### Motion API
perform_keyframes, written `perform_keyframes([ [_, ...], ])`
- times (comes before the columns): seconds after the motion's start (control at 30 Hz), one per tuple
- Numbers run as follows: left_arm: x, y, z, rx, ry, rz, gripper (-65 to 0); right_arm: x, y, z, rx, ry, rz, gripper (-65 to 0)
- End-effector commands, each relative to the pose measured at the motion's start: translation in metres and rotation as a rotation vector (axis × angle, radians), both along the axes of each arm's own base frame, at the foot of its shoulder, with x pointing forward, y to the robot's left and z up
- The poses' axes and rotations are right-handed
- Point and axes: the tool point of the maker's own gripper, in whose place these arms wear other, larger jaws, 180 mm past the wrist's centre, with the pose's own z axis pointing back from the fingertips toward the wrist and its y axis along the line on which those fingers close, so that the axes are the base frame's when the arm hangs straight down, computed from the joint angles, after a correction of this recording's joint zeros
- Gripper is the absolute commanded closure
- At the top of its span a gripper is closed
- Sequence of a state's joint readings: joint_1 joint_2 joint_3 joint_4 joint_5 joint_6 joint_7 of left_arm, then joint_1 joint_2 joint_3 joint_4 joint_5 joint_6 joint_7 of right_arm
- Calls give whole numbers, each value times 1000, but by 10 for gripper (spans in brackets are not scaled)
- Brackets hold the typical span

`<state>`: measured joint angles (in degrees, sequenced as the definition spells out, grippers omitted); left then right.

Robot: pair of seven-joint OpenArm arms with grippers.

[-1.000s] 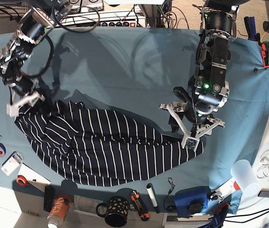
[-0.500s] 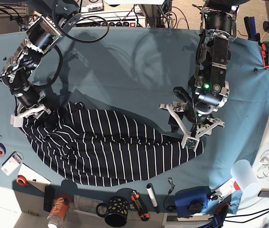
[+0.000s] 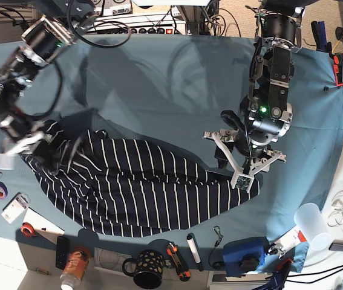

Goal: Layout the t-shirt on the table in an organized manner, then fold the t-shirt properly

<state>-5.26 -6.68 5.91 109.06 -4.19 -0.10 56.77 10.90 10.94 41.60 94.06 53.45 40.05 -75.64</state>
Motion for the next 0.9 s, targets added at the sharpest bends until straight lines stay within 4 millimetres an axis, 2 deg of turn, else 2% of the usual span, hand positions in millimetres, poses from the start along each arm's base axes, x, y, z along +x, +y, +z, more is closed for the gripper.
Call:
perform_keyframes([
  [0.0, 7, -2, 15, -11, -55, -3, -317, 6, -9, 24, -33, -75, -19, 0],
  [0.17, 4, -2, 12, -15, -45, -5, -317, 6, -39, 39, -107, -117, -93, 0],
  [0.27, 1, -3, 8, -18, -34, -6, -317, -2, -58, 44, -111, -125, -148, 0],
  [0.37, 0, -3, 6, -21, -33, -6, -317, -13, -72, 37, -114, -79, -182, 0],
  [0.5, -1, -3, 5, -23, -37, -6, -317, -26, -76, 28, -135, -22, -163, 0],
  [0.6, -1, -3, 6, -23, -37, -6, -317, -38, -83, 14, -188, 56, -151, -223],
  [0.63, -1, -3, 5, -23, -37, -6, -317, -42, -84, 10, -200, 74, -147, -277],
  [0.67, -1, -3, 5, -22, -35, -6, -317, -47, -86, 6, -208, 91, -145, -302],
  [0.77, -1, -3, 5, -22, -35, -6, -317, -54, -88, -5, -163, 134, -180, -304],
  [0.87, 0, -4, 6, -26, -43, -7, -317, -49, -83, -13, -87, 94, -202, -304],
])
